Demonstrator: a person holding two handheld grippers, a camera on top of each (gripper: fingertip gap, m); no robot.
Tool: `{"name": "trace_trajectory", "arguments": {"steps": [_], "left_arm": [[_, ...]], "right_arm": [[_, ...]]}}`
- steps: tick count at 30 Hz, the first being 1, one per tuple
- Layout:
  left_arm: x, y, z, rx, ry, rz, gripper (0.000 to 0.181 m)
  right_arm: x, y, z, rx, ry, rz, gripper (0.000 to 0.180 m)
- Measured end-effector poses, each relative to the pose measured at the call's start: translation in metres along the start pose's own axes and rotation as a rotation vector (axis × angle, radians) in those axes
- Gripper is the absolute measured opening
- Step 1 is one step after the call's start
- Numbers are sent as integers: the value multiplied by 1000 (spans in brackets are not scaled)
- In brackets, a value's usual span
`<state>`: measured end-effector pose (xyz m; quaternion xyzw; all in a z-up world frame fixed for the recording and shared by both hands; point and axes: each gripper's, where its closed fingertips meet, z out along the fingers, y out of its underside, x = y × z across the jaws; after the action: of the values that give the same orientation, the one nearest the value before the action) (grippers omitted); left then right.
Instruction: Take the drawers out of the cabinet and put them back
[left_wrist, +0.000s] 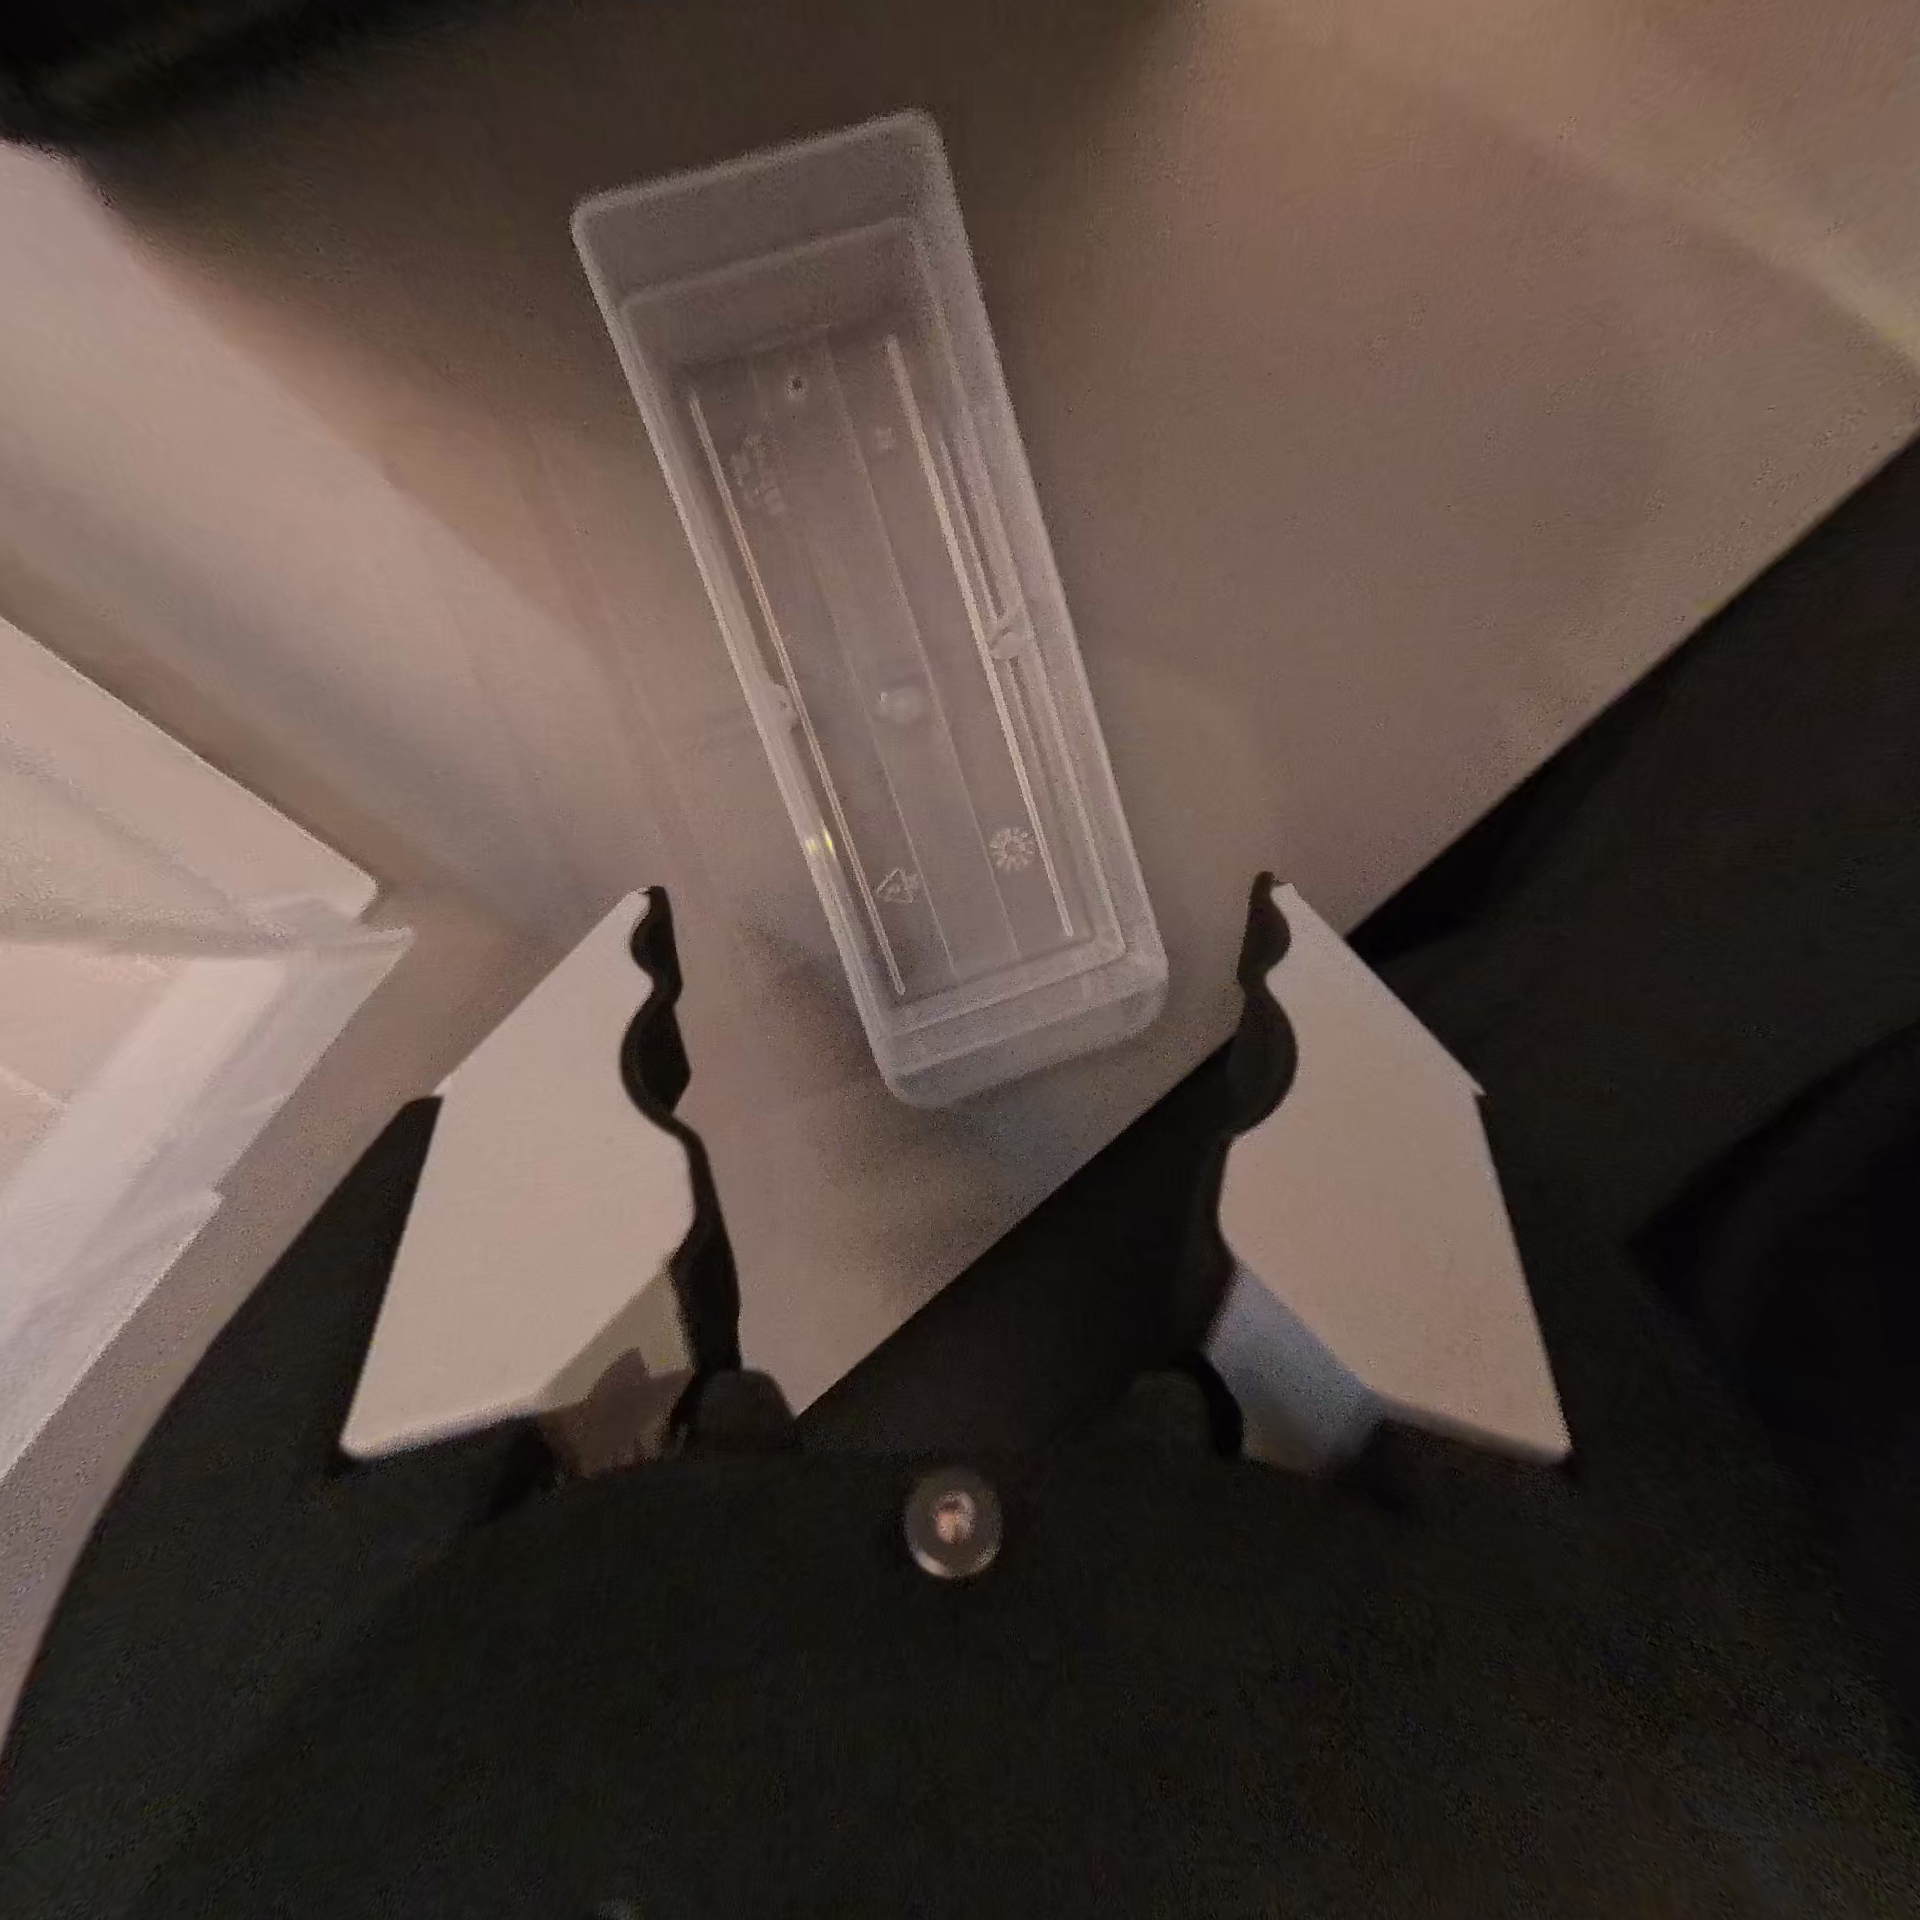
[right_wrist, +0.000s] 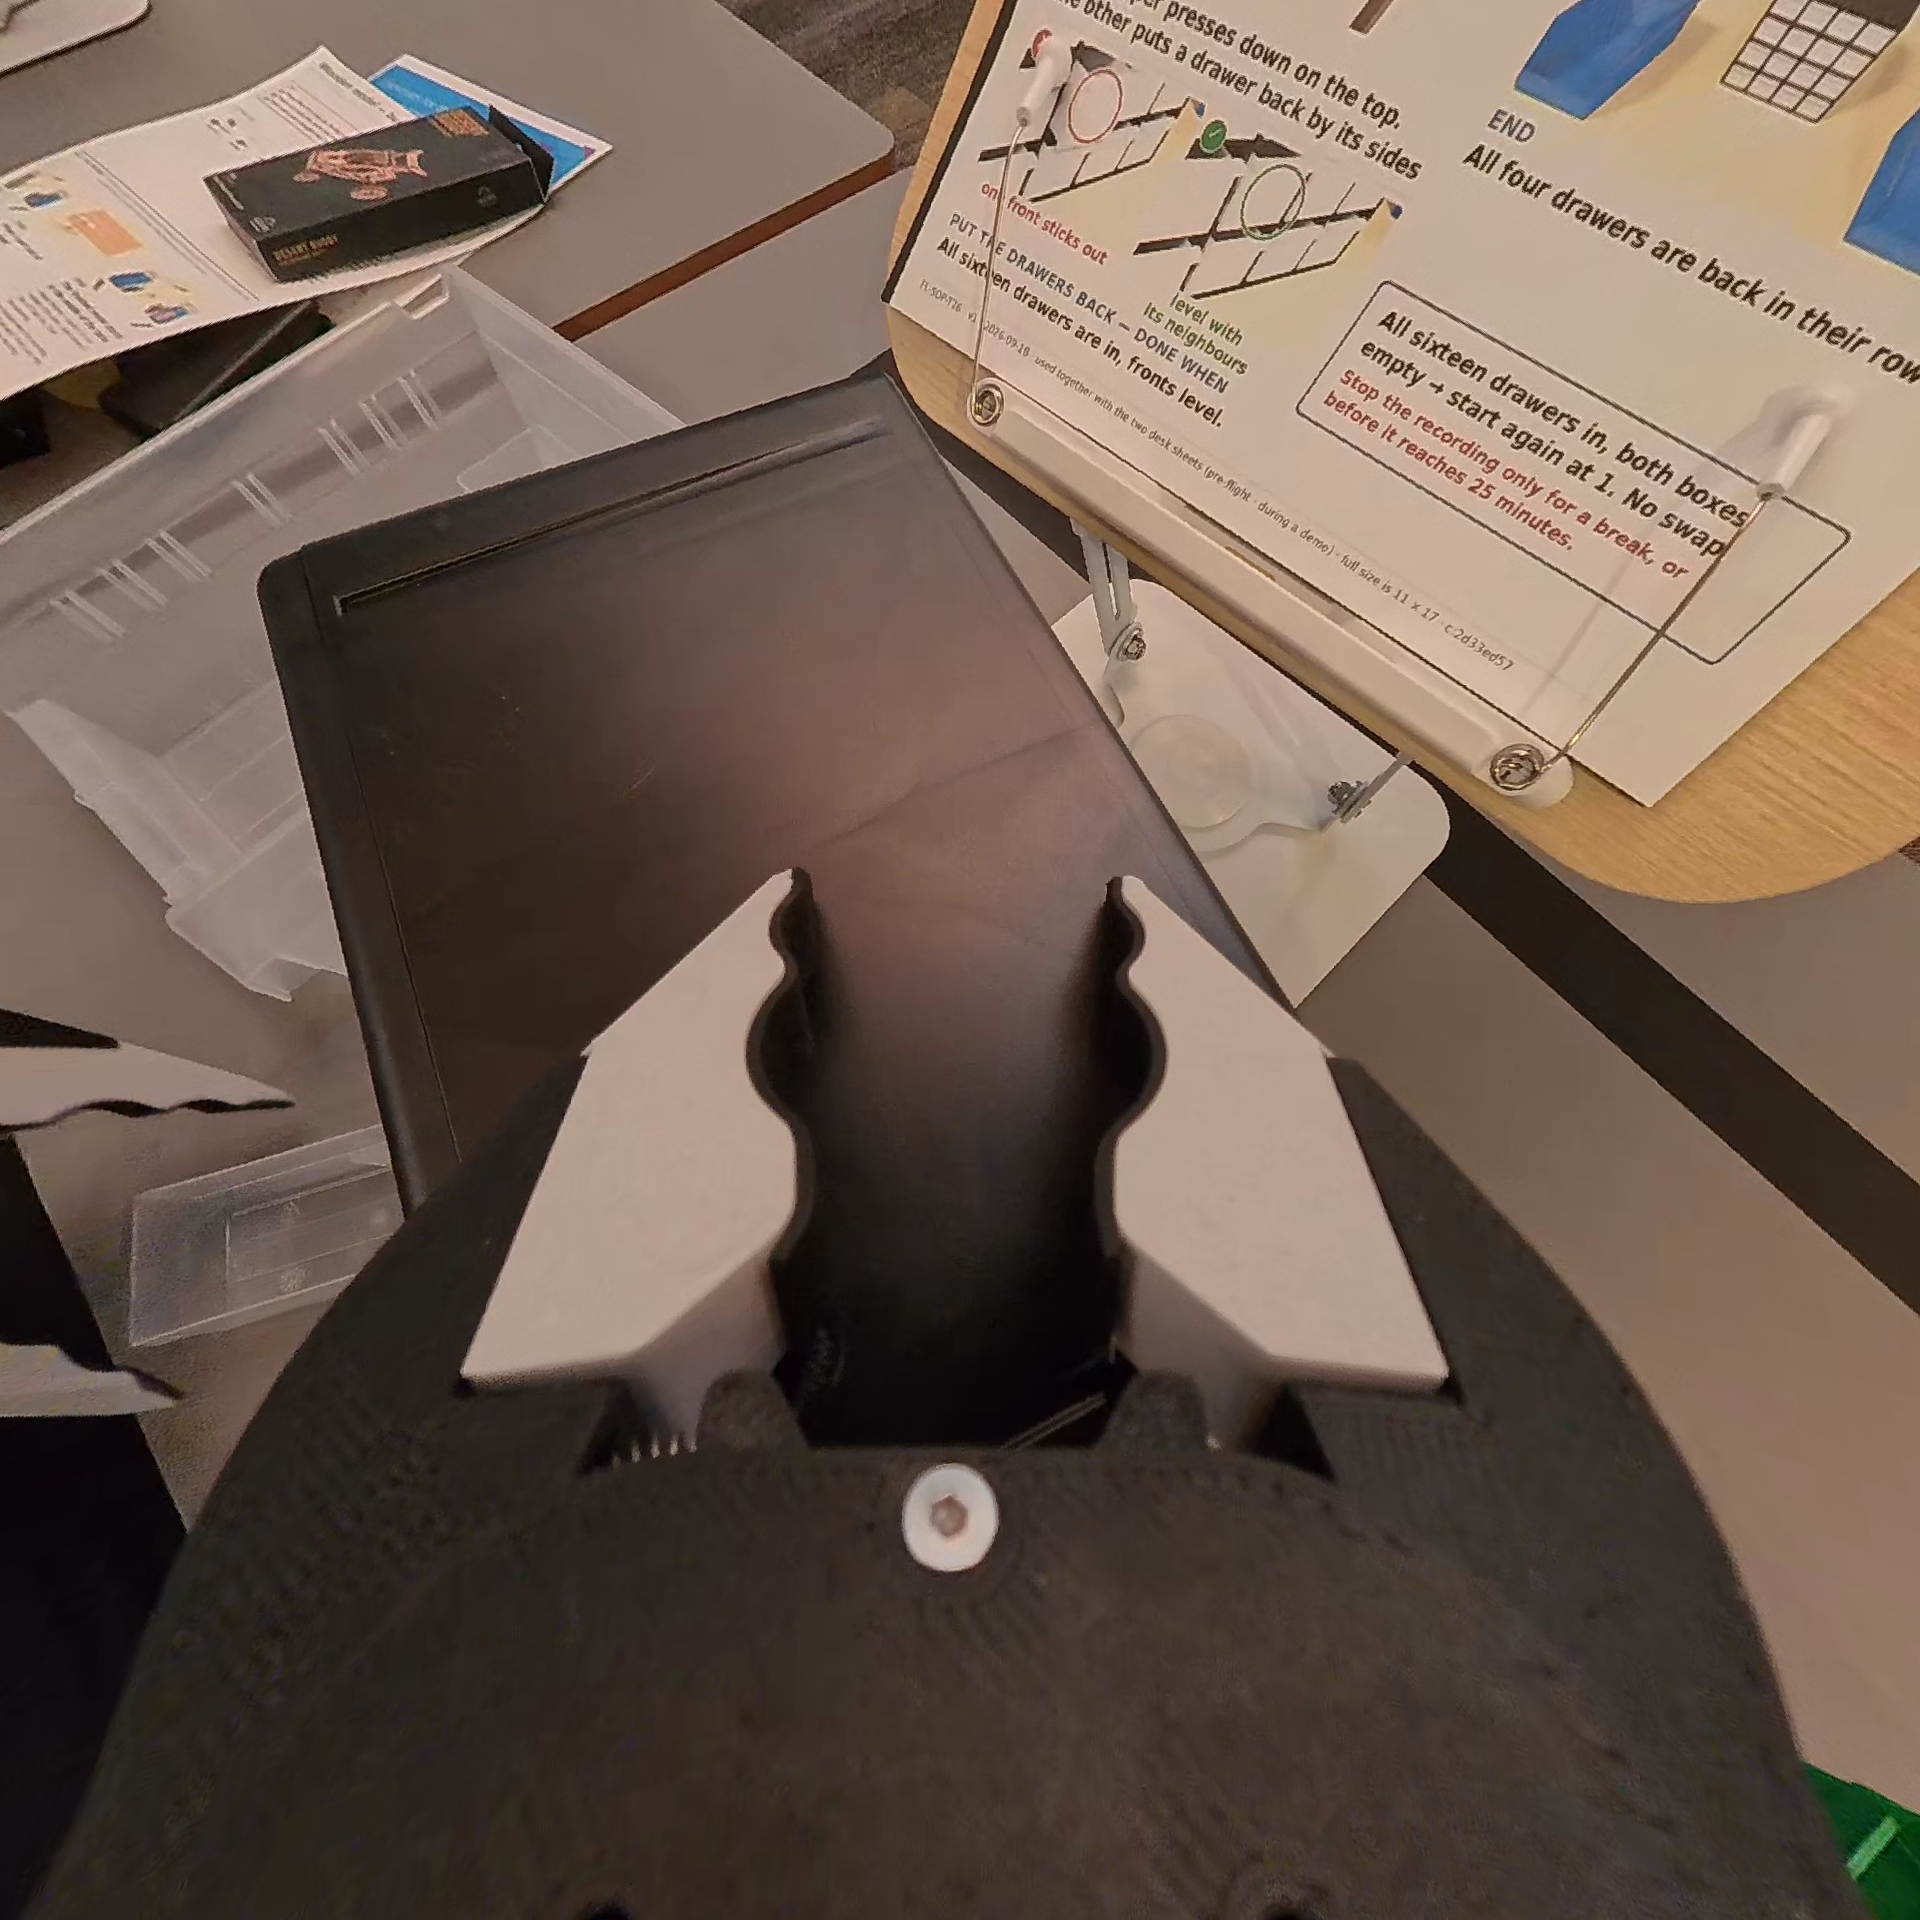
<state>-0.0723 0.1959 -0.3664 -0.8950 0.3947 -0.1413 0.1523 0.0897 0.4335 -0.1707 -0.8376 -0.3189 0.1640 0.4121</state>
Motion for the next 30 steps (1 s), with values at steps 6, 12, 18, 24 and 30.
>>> {"name": "trace_trajectory", "arguments": {"steps": [6,12,18,24,30], "left_arm": [[-3,11,21,-130,-78,35,69],[-13,-8,-7,-35,-90,20,66],[-24,-58,-58,93,-125,42,65],[-14,-93,-94,160,-82,55,65],[-27,-114,-110,175,-67,12,64]], "right_arm": [[1,0,-1,4,4,4,54],[0,0,0,6,0,1,55],[0,0,0,7,1,2,54],[0,0,0,6,2,3,54],[0,0,0,7,1,3,54]]}}
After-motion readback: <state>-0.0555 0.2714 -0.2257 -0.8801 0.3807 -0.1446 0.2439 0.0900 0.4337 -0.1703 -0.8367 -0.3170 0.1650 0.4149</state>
